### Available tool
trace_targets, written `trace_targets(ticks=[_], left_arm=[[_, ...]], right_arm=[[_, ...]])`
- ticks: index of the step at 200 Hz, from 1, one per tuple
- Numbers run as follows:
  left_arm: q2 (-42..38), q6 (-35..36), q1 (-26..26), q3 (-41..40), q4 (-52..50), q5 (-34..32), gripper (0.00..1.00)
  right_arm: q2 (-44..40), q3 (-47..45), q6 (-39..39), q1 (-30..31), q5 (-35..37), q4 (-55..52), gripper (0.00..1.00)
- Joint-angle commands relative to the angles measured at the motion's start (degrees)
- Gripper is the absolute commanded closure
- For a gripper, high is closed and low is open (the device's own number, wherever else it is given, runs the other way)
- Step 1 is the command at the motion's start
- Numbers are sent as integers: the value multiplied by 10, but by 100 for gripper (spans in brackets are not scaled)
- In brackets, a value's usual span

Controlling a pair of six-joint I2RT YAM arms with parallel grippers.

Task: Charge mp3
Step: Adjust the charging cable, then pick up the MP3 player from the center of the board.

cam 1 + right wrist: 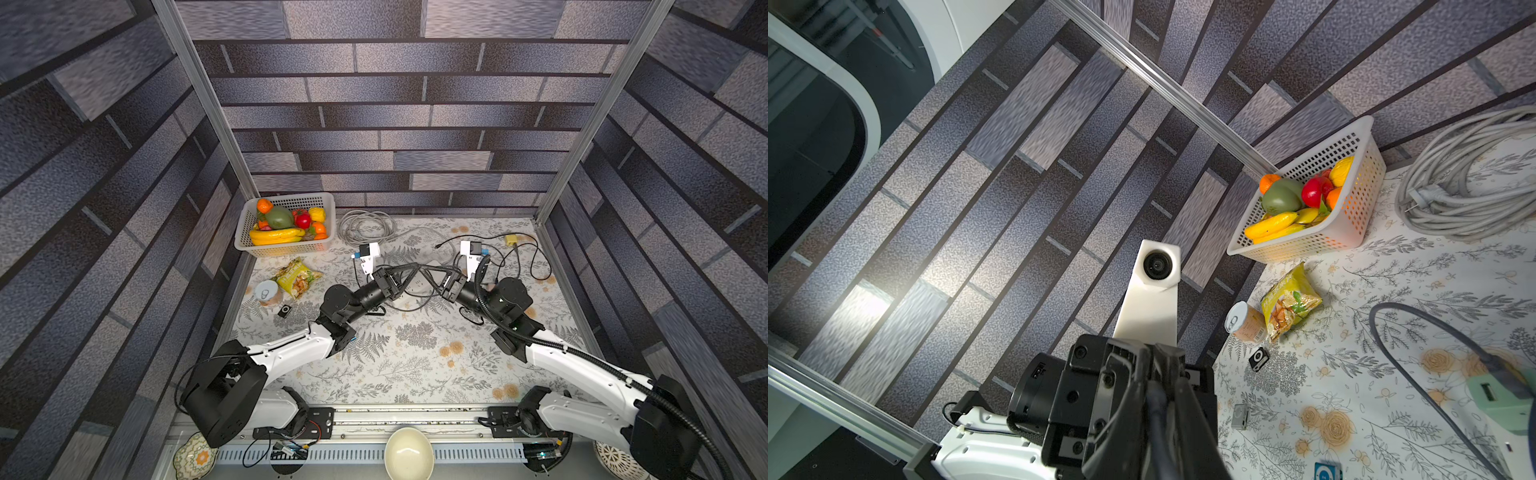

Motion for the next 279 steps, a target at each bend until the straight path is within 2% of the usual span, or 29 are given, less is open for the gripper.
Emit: trace_targets(ticks=[1, 12, 20, 33, 51, 62, 74, 87, 97, 110, 121, 135, 155, 167, 185, 225, 279], left_arm=[[10, 0, -4, 4, 31, 23, 100], [16, -3, -4, 2, 42, 24, 100], [19, -6, -3, 1, 47, 27, 100], [18, -6, 0, -5, 45, 24, 78], [-2, 3, 12, -16, 21, 16, 66], [-28, 17, 24, -23, -22, 12, 44], [-76, 32, 50, -37, -83, 0, 29], [-156, 59, 85, -45, -204, -18, 23], [-229, 107, 104, -29, -381, -46, 21], [-302, 206, 103, 27, -637, -123, 14], [-320, 271, 101, 70, -801, -175, 14], [-292, 318, 107, 115, -962, -216, 14], [-204, 357, 106, 156, -1079, -204, 13], [-147, 374, 92, 182, -1128, -223, 14], [-83, 395, 84, 199, -1159, -250, 16], [18, 409, 130, 182, -1114, -186, 24], [102, 424, 162, 176, -1106, -182, 31]], right_arm=[[5, 15, 5, -5, -6, 41, 93], [8, 16, 8, -5, -10, 48, 100], [9, 16, 8, -5, -14, 52, 100], [10, 14, 6, -4, -21, 61, 100], [4, 9, -3, -4, -23, 62, 100], [-1, 3, -11, -5, -23, 59, 100], [-10, -4, -21, -4, -22, 58, 100], [-25, -12, -37, -5, -17, 43, 100], [-39, -16, -55, -4, -10, 19, 100], [-54, -23, -79, -5, -4, 0, 100], [-63, -28, -101, -3, 0, -15, 100], [-65, -30, -119, -3, 6, -37, 100], [-57, -30, -130, -4, 1, -47, 100], [-55, -30, -135, -4, 0, -46, 100], [-54, -31, -144, -3, 1, -47, 100], [-64, -41, -153, -3, -6, -57, 100], [-83, -60, -165, -3, -4, -69, 100]])
